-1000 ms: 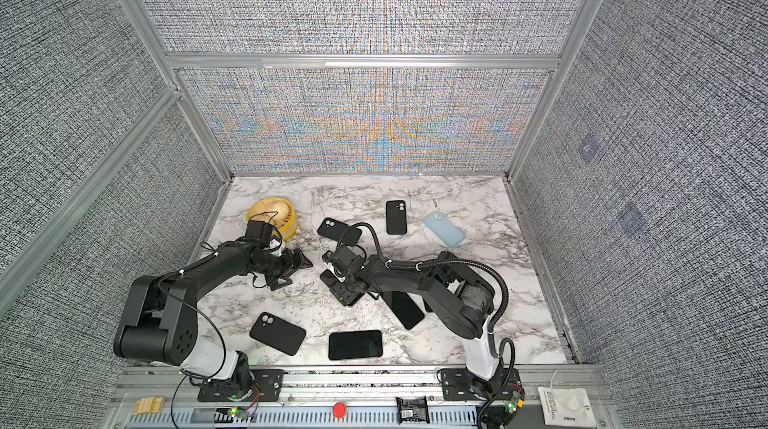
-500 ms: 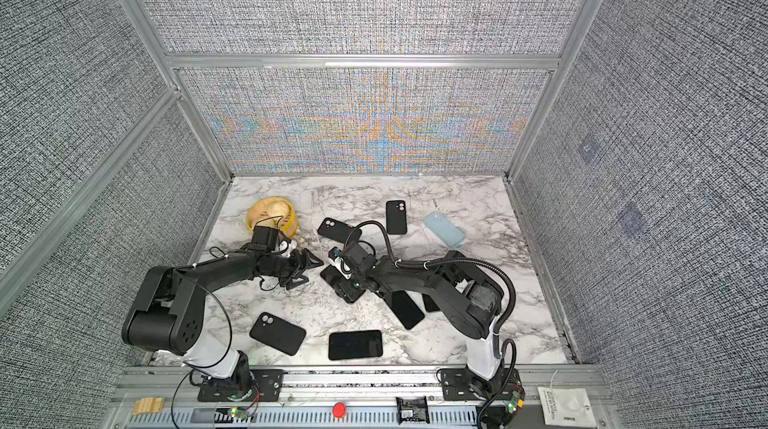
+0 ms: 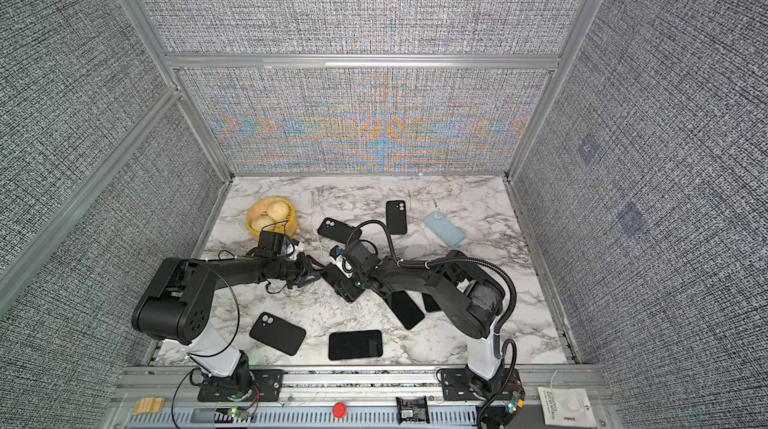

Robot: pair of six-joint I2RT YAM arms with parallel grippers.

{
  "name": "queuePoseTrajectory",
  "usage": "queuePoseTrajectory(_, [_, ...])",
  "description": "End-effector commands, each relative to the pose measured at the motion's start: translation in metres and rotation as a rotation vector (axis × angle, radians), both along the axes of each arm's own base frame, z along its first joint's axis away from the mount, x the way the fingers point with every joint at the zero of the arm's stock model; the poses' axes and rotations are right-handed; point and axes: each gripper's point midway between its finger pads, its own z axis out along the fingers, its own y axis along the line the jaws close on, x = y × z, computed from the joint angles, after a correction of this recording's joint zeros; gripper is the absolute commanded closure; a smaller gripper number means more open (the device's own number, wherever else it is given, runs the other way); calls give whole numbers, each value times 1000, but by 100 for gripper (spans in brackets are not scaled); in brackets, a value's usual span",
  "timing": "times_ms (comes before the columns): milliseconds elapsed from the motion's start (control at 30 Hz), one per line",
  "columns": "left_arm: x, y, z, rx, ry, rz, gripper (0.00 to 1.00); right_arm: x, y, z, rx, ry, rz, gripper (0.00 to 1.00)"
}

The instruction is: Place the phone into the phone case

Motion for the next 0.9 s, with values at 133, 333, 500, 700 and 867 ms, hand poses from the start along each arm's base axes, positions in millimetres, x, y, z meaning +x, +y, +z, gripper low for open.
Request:
queuePoseTrajectory(133, [2, -5, -1, -28, -30, -10, 66, -20, -17, -23, -77, 117, -10, 31])
queuePoseTrajectory(333, [2, -6, 2, -36, -55, -18, 73, -22, -17, -25, -76, 124, -5, 31])
queuePoseTrajectory(500, [2, -6, 3, -41, -67, -16, 81, -23, -16, -26, -76, 128, 1, 31])
queuePoseTrajectory(700, [1, -6, 8, -47, -85, -15, 90, -25, -16, -24, -76, 131, 14, 28])
queuePoseTrajectory(867, [2, -6, 17, -53, -110, -10, 96, -24, -18, -19, -82, 120, 17, 22])
